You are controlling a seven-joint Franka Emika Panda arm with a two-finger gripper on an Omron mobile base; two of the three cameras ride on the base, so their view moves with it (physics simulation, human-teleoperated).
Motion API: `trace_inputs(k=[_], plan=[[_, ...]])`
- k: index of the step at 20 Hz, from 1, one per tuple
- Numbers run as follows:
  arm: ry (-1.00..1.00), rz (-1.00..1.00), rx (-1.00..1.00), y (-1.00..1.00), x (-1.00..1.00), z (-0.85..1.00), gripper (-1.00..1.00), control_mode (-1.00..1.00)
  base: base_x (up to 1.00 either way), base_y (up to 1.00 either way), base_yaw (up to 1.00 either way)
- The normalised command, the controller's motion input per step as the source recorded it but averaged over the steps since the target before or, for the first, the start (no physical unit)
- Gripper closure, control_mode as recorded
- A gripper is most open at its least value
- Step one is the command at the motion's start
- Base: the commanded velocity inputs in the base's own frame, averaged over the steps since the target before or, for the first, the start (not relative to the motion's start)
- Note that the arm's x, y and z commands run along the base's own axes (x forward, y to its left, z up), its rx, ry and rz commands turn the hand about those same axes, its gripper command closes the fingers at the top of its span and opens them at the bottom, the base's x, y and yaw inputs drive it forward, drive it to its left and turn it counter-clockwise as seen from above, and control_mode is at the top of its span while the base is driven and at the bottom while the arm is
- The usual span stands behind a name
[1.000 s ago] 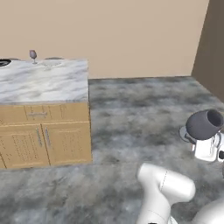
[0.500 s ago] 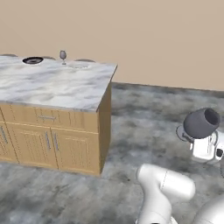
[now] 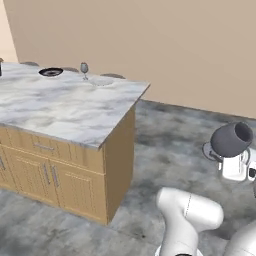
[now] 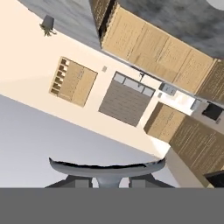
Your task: Retrieve the wine glasses from the counter and place one next to each plate.
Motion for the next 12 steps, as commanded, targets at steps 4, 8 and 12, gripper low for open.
trace_inputs(k=[4, 8, 12], plan=[[0.00, 0.00, 0.00, 0.00, 0.00, 0.00, 1.00, 1.00, 0.94, -1.00, 0.42], [0.00, 0.00, 0.00, 0.00, 0.00, 0.00, 1.00, 1.00, 0.82, -1.00, 0.52], [0.00, 0.00, 0.00, 0.00, 0.00, 0.00, 1.00, 1.00, 0.40, -0.54, 0.79]])
